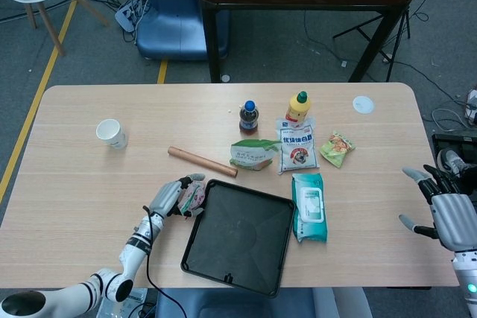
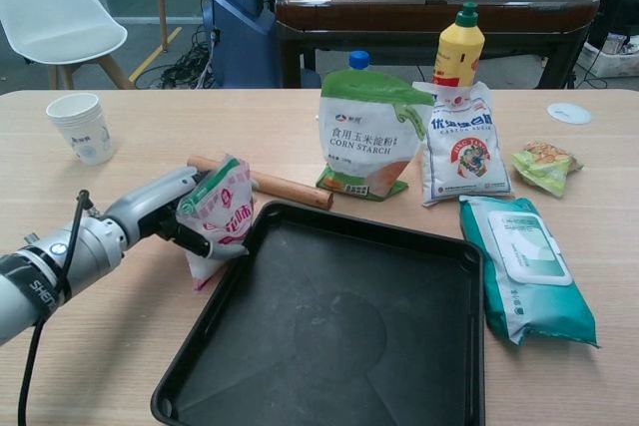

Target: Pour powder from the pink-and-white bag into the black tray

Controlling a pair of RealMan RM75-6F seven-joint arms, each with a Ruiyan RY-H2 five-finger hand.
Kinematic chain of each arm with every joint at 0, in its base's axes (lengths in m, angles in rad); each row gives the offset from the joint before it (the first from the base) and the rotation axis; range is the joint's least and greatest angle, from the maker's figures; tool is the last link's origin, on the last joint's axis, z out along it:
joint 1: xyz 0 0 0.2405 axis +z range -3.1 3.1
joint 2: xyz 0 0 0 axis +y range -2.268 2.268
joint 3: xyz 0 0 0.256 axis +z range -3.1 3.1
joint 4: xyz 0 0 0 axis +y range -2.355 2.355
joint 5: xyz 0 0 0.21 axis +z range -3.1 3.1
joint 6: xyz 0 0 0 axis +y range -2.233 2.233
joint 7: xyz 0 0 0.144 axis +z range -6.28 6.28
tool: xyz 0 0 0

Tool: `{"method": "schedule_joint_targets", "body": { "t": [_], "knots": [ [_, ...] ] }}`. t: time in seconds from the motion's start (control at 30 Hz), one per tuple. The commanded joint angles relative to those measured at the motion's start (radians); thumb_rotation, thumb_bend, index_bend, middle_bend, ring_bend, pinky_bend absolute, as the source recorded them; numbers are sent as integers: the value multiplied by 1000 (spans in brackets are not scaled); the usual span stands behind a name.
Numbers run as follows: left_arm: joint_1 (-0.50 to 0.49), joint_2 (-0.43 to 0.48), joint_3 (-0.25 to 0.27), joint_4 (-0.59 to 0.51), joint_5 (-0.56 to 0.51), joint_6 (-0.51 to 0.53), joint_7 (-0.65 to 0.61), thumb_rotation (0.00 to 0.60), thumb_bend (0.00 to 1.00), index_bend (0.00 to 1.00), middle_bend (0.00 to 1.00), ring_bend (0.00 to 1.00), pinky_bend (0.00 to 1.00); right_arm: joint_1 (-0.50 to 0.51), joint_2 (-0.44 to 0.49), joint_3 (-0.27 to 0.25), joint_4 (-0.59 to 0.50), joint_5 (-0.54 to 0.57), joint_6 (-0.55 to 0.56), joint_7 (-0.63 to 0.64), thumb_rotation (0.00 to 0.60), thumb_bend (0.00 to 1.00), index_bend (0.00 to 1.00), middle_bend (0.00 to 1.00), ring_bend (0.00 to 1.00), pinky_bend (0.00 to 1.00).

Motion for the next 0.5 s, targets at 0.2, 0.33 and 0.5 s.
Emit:
{"method": "schedule_joint_targets", "body": {
  "t": [0.2, 0.33, 0.5],
  "knots": [
    [0, -12, 12, 42, 17, 11, -11, 600, 177, 252, 265, 274, 386, -3, 2, 1, -5, -1, 5, -2, 600, 160, 168, 242, 99, 117],
    [-2, -15, 14, 62, 26, 23, -2, 600, 221, 303, 304, 313, 444, -3, 1, 1, -8, -4, 8, -4, 600, 161, 169, 243, 99, 117],
    [-7, -16, 19, 86, 43, 38, 9, 600, 236, 351, 348, 368, 517, -5, 2, 1, -11, -8, 14, -6, 600, 160, 168, 243, 99, 117]
  ]
}}
